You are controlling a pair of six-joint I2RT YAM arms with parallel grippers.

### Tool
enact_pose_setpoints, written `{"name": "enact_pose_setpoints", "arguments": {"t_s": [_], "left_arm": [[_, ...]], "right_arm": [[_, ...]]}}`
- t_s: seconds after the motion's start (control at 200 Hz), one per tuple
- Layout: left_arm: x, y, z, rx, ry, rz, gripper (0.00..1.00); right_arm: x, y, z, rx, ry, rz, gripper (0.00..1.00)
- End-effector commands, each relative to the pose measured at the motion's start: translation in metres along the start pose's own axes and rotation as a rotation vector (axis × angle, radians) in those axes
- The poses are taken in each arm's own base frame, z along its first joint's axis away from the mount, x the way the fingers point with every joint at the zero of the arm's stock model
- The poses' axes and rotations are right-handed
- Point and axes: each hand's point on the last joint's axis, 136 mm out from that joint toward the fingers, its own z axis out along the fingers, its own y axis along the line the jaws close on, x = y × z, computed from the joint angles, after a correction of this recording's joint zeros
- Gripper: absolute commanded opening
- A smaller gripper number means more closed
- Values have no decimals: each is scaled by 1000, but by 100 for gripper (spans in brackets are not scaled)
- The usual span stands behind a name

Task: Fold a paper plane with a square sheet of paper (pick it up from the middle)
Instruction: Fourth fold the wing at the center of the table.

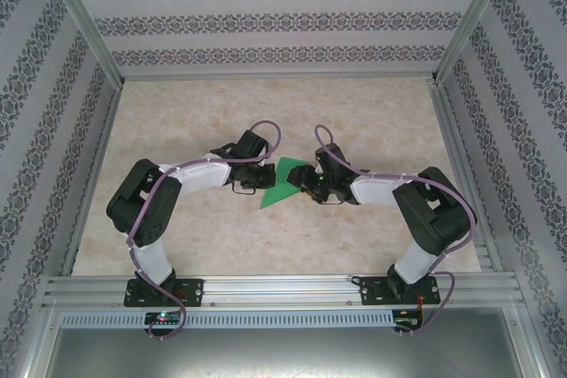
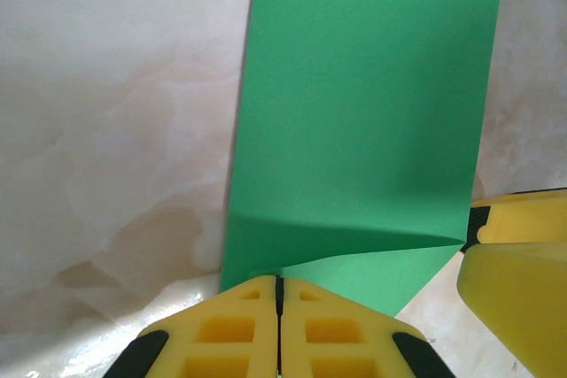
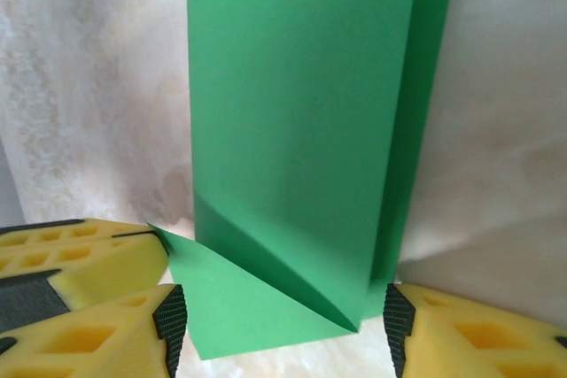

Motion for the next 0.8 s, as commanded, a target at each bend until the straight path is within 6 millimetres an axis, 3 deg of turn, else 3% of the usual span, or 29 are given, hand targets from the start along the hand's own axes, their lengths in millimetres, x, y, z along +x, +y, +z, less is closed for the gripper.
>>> {"name": "enact_pose_setpoints", "arguments": {"t_s": [0.0,0.594,0.694,0.794], "left_arm": [[0,2,5,-13,5,13,9],[-2,7,7,-19,13,-2,9],[-3,7,5,-18,7,0,10],[-7,5,-1,-14,-12,-2,14]], "right_arm": [[1,24,4,-88,18,-8,59],[7,36,15,-157,70,-38,43],[8,34,18,-147,77,-34,36],[6,32,19,-126,73,-36,21]]}}
